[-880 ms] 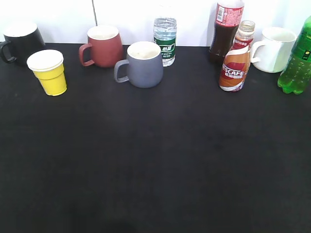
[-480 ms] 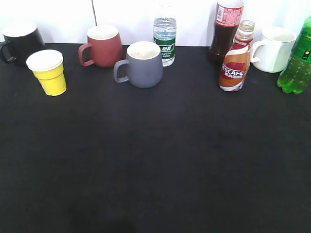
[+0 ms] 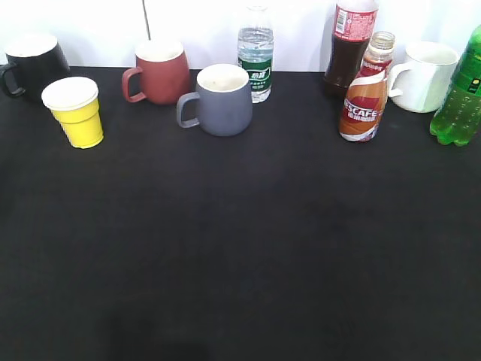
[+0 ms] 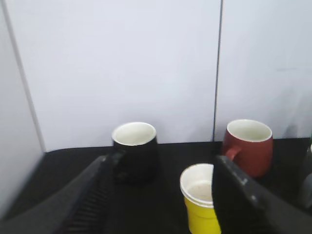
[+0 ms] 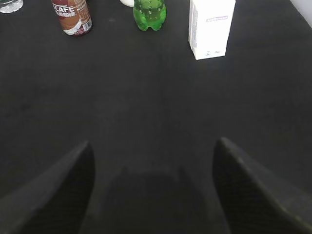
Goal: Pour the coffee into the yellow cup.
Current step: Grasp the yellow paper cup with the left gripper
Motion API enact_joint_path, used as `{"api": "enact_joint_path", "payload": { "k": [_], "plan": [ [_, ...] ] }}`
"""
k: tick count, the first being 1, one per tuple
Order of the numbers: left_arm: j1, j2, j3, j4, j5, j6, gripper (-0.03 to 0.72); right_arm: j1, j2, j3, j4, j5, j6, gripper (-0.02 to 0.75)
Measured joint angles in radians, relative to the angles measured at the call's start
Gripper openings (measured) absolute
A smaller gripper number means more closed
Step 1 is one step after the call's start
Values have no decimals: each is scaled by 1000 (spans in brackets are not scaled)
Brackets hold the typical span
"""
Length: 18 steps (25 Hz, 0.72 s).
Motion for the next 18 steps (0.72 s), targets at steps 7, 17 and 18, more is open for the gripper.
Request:
{"api": "enact_joint_path", "payload": {
  "k": [7, 17, 18],
  "plan": [
    [2, 732, 127, 35, -759, -157, 489, 0, 0, 0, 0, 0, 0, 588],
    [2, 1191, -129, 169, -858, -158, 663, 0, 0, 0, 0, 0, 0, 588],
    [3, 1227, -173, 198, -863, -157, 663, 0, 0, 0, 0, 0, 0, 588]
  ]
}}
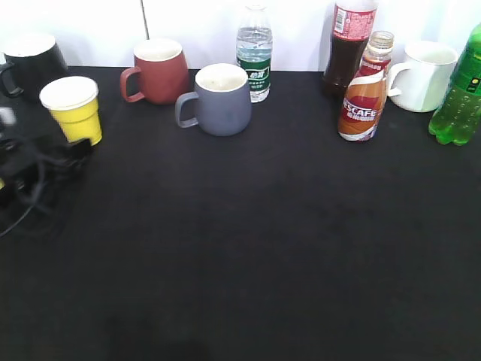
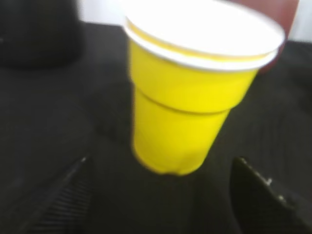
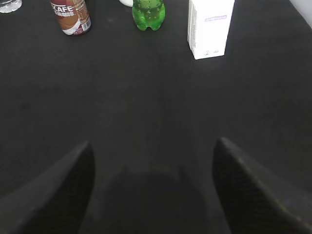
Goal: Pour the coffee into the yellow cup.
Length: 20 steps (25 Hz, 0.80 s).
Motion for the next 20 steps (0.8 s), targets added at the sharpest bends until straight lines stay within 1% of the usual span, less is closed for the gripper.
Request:
{"api": "enact_joint_path", "payload": {
  "k": [2, 5, 7, 8, 9, 11, 12, 14, 15, 16, 18, 19, 20],
  "plan": [
    [0, 58, -98, 25, 15, 2, 663, 0, 0, 0, 0, 0, 0, 588],
    [1, 119, -223, 120, 41, 5, 659, 0, 0, 0, 0, 0, 0, 588],
    [1, 124, -236, 134, 49, 8, 636, 0, 0, 0, 0, 0, 0, 588],
    [1, 124, -237, 135, 52, 8, 599, 0, 0, 0, 0, 0, 0, 588],
    [1, 124, -238, 144, 53, 8, 547, 0, 0, 0, 0, 0, 0, 588],
    [1, 125, -239, 188, 53, -4, 468, 0, 0, 0, 0, 0, 0, 588],
    [1, 125, -239, 218, 53, -16, 456, 0, 0, 0, 0, 0, 0, 588],
    [1, 112, -239, 267, 59, -77, 453, 0, 0, 0, 0, 0, 0, 588],
    [1, 94, -239, 314, 85, -114, 452, 0, 0, 0, 0, 0, 0, 588],
    [-3, 61, -235, 387, 103, -152, 452, 0, 0, 0, 0, 0, 0, 588],
    [-39, -18, -235, 514, 109, -215, 452, 0, 0, 0, 0, 0, 0, 588],
    [-72, -47, -235, 563, 109, -238, 452, 0, 0, 0, 0, 0, 0, 588],
    [-118, -64, -235, 584, 109, -254, 451, 0, 0, 0, 0, 0, 0, 588]
  ]
}}
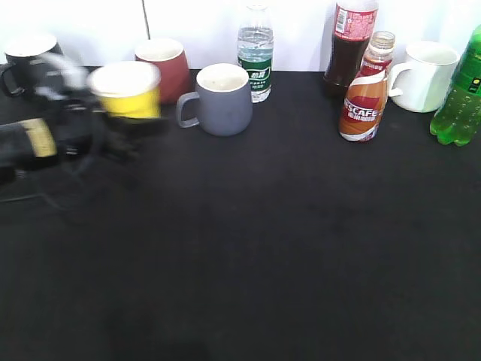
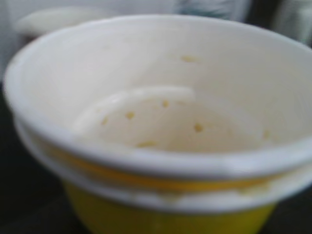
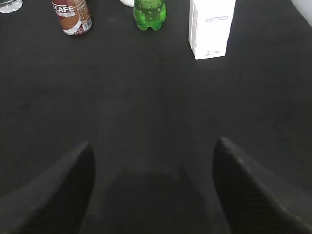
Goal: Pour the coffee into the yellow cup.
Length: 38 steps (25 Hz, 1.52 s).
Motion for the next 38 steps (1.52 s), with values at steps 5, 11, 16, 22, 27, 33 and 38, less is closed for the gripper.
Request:
{"api": "enact_joint_path", "payload": {
  "k": [5, 11, 16, 22, 27, 33, 38],
  "plan": [
    [-226, -5, -42, 73, 42, -34, 451, 0, 0, 0, 0, 0, 0, 588],
    [-268, -5, -44, 120, 58, -38, 450, 0, 2, -3, 0, -12, -1, 588],
    [-268, -5, -44, 122, 59, -38, 450, 0, 327, -21, 9, -473, -26, 588],
    [-268, -5, -44, 122, 59, -38, 450, 5, 910, 126, 1, -1378, -22, 588],
    [-268, -5, -44, 121, 59, -38, 449, 6, 1520, 140, -305, -2021, 130, 598],
    [-268, -5, -44, 121, 59, -38, 448, 6, 1857, -49, -321, -2104, 132, 673],
    [-268, -5, -44, 121, 59, -38, 447, 6, 2028, -261, -365, -2042, 107, 673]
  ]
}}
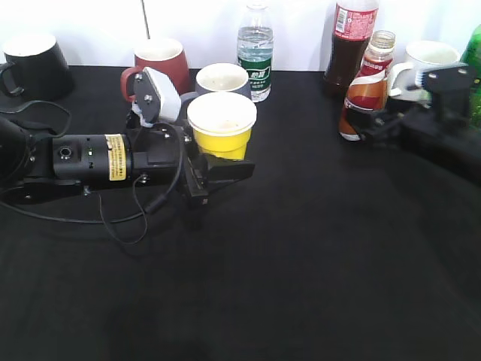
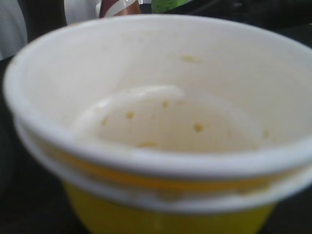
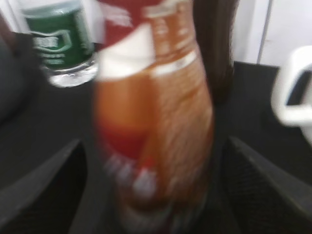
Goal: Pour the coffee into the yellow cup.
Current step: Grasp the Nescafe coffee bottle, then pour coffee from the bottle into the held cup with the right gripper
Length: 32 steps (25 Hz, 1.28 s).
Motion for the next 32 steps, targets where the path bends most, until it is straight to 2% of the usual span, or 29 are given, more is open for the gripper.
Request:
{"api": "enact_joint_path", "payload": {
  "k": [3, 7, 13, 19, 21, 24, 27, 30, 32],
  "plan": [
    [0, 0, 0, 0, 0, 0, 447, 0, 90, -133, -7, 24, 0, 672],
    [0, 0, 0, -1, 0, 0, 447, 18, 141, -209, -18, 39, 1, 641],
    [0, 0, 0, -1, 0, 0, 446, 18, 150, -217, -23, 40, 1, 529],
    [0, 0, 0, 4, 0, 0, 446, 18, 146, -214, -31, 42, 1, 529],
    [-8, -5, 0, 41, -1, -27, 446, 18, 71, -144, -62, 63, 0, 529],
    [-54, -17, -19, 95, 13, -101, 446, 18, -135, 13, -77, 68, -62, 529],
    [-123, -25, -78, 105, 28, -135, 445, 18, -341, 138, -93, 69, -173, 529],
    [-198, -25, -148, 129, 61, -174, 445, 18, -519, 170, -217, 74, -324, 529],
    [-242, -25, -168, 134, 69, -179, 445, 18, -592, 170, -237, 102, -400, 529]
  ]
}}
